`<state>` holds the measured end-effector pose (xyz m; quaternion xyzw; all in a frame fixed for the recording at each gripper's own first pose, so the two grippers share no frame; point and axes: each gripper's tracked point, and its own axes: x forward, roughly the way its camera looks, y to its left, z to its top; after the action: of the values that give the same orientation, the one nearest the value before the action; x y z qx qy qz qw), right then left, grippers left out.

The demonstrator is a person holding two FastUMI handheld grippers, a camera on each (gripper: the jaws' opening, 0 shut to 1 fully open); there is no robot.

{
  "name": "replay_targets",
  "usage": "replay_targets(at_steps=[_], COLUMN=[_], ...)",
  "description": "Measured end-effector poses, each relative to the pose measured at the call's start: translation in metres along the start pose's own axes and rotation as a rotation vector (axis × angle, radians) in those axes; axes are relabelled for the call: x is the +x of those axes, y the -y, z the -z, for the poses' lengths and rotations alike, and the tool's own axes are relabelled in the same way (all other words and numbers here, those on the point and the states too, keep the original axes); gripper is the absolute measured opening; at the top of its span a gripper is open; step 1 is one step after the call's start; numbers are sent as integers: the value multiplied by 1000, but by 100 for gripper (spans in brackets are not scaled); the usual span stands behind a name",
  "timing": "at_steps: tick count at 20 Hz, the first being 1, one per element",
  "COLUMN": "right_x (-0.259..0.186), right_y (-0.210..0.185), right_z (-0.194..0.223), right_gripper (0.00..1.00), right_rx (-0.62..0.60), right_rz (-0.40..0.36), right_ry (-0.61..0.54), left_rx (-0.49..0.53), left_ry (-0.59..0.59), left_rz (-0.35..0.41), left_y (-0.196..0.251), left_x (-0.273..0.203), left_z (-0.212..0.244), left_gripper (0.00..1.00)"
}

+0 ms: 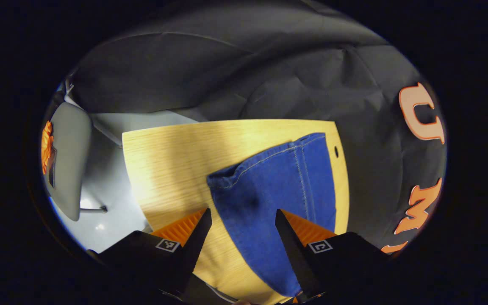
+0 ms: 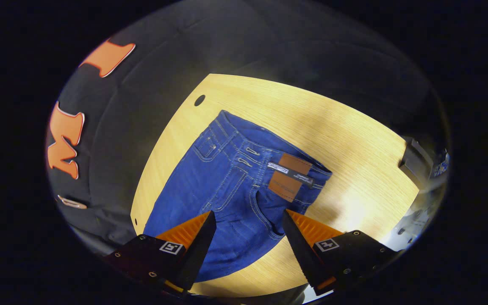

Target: Grasp the waist and the cuffs of the jeans and fold them to make the two legs overlap; first hold the waist and fold one-third of the jeans toward the cuffs, then hold the cuffs and fold the remaining one-third in the same direction to finish folding.

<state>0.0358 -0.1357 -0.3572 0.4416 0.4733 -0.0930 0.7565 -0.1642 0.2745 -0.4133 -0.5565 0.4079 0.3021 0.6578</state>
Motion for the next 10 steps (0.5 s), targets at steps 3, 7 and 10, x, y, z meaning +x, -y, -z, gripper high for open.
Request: replay_targets(at_steps=[3, 7, 10], right_x=[5, 13, 17], right_y=[10, 9, 9], right_z=[2, 7, 9], right_gripper=[97, 97, 97], right_rx=[27, 51, 47], right_rz=[10, 3, 3], right_ry=[-11, -12, -10], left_rx=[-18, -3, 43], left_ry=[2, -2, -12], left_rz=[44, 103, 85], left_y=[12, 37, 41], left_x=[13, 36, 52], left_z=[-8, -11, -10], left_gripper=[92, 81, 60])
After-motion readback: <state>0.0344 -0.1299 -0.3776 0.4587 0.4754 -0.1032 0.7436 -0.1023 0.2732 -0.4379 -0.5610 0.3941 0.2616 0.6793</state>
